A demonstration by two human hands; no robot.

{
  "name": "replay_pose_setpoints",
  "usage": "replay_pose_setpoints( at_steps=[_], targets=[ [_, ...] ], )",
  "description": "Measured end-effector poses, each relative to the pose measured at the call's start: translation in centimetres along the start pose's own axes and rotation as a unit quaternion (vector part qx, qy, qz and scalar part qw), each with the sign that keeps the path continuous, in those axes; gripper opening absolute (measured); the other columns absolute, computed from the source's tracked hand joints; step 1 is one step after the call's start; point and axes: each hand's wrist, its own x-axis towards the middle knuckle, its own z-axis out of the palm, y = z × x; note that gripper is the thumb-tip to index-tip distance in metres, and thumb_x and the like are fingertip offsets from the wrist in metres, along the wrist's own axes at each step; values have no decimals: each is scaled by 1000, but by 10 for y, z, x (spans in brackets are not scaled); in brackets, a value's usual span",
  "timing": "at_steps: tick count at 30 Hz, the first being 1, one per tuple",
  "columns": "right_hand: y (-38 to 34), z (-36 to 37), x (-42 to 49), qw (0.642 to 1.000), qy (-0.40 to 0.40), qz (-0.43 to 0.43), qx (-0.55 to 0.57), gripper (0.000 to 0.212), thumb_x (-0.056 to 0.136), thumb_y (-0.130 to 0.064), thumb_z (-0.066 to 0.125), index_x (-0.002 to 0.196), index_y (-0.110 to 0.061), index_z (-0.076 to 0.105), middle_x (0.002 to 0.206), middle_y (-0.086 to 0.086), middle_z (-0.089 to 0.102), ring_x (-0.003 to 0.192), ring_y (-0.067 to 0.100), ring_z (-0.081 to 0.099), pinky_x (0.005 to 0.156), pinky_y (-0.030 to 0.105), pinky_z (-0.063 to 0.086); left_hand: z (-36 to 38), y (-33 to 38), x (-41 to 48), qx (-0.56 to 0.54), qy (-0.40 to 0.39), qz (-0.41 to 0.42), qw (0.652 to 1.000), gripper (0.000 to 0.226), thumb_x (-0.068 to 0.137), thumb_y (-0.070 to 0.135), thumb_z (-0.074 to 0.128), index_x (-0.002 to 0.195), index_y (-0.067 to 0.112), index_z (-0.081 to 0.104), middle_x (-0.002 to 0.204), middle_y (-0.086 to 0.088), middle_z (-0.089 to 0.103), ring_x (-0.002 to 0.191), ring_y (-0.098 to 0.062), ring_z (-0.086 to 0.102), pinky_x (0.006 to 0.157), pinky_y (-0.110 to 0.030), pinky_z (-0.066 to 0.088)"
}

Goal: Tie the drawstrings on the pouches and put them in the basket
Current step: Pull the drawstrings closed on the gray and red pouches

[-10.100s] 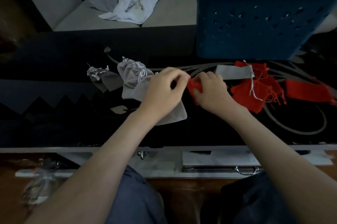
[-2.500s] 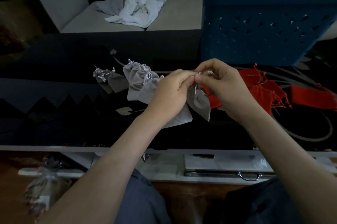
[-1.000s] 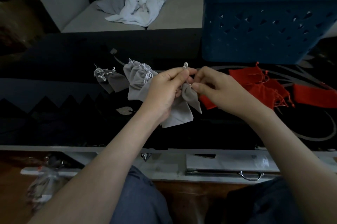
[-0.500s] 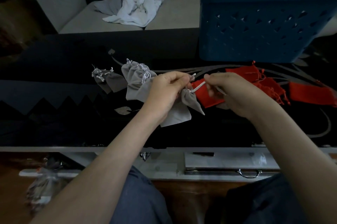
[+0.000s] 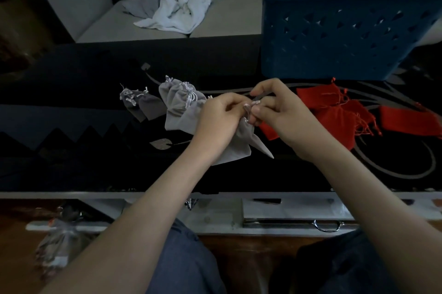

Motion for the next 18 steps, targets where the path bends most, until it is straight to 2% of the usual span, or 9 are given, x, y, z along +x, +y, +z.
replay_pose_setpoints(
  at_steps=[3, 8, 11, 14, 18],
  targets=[
    [3, 5, 2, 999, 29, 19, 2, 16, 93, -3, 53, 105, -14, 52, 64, 0, 65, 70, 12, 62, 73, 23, 52, 1, 1, -1, 53, 9, 28, 998, 19, 93, 10, 55, 84, 18, 69, 77, 6, 69, 78, -5, 65, 76, -22, 52],
    [3, 8, 3, 997, 75, 29, -3, 11, 93, -6, 54, 91, -16, 57, 65, -4, 64, 68, 8, 61, 75, 23, 52, 2, 3, -3, 108, 42, 60, 991, 15, 92, 11, 56, 87, 16, 69, 76, 6, 69, 76, -7, 65, 74, -25, 53],
    [2, 6, 3, 996, 86, 31, -9, 9, 93, -7, 55, 88, -14, 58, 71, 2, 66, 66, 4, 60, 71, 19, 50, 2, 7, -5, 119, 53, 69, 989, 15, 90, 10, 56, 87, 17, 69, 78, 6, 68, 76, -6, 64, 74, -23, 52],
    [2, 7, 2, 994, 95, 31, -33, 3, 91, -12, 59, 89, -12, 59, 75, 8, 67, 69, 7, 61, 73, 23, 50, 0, 8, -5, 121, 34, 55, 991, 16, 93, 11, 53, 92, 15, 69, 83, 7, 69, 82, -5, 64, 77, -22, 51],
    [4, 6, 2, 989, 120, 18, -82, 5, 90, -18, 61, 88, -15, 58, 78, 14, 66, 72, 17, 59, 72, 31, 48, -2, 9, -7, 103, -8, 40, 994, 19, 96, 14, 51, 101, 16, 69, 88, 7, 69, 85, -2, 62, 75, -15, 49]
  ],
)
